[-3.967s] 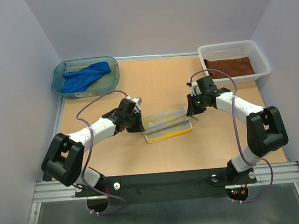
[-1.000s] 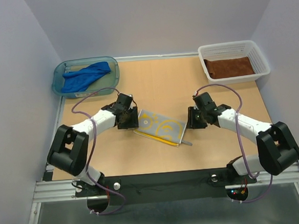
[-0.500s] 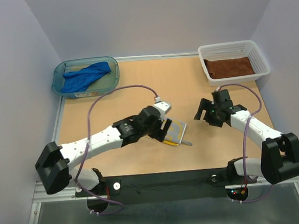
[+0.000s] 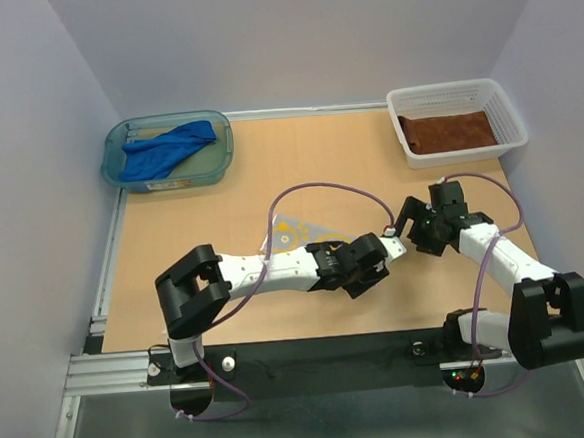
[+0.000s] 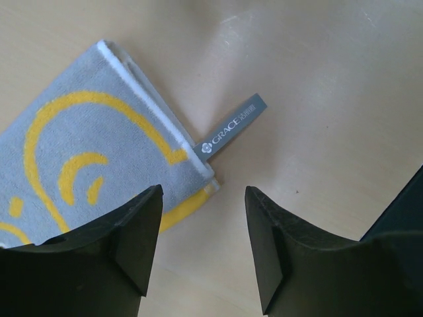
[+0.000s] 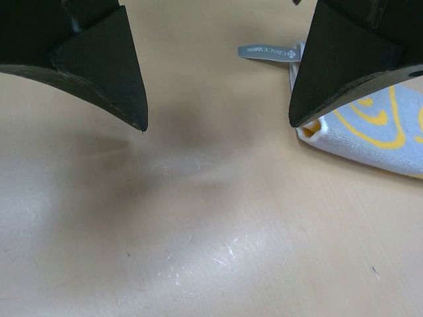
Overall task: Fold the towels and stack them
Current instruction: Neatly place the folded towel into the bin
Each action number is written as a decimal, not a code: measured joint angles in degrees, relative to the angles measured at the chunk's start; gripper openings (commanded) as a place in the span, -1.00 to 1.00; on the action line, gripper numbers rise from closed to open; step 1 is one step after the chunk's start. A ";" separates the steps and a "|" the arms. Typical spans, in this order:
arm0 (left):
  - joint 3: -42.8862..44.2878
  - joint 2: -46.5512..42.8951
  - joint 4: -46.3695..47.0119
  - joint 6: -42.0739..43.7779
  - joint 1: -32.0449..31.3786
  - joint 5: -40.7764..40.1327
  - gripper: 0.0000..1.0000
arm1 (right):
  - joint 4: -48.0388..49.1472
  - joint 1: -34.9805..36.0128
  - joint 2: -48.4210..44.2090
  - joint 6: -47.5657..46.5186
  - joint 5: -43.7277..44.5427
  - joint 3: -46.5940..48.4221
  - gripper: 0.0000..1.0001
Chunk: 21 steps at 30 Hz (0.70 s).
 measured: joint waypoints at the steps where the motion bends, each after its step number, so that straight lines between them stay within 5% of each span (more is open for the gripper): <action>1: 0.70 0.94 -0.22 0.68 -0.20 -0.07 0.25 | -0.04 0.00 0.00 0.00 -0.15 -0.07 0.84; 15: 1.86 7.52 -3.17 4.13 -1.20 -2.62 0.22 | 0.09 0.00 0.04 -0.68 -2.03 -0.13 0.84; 16: 1.90 7.63 -3.13 4.13 -1.22 -2.78 0.15 | 0.24 0.00 0.04 -0.68 -2.12 -0.26 0.84; 19: 1.88 7.78 -3.06 3.96 -1.31 -3.41 -0.47 | 0.42 0.00 0.04 -0.68 -2.73 -1.09 0.84; 21: 1.88 8.17 -3.08 4.15 -1.33 -4.11 -0.53 | 0.55 0.00 0.04 -0.66 -3.21 -1.53 0.84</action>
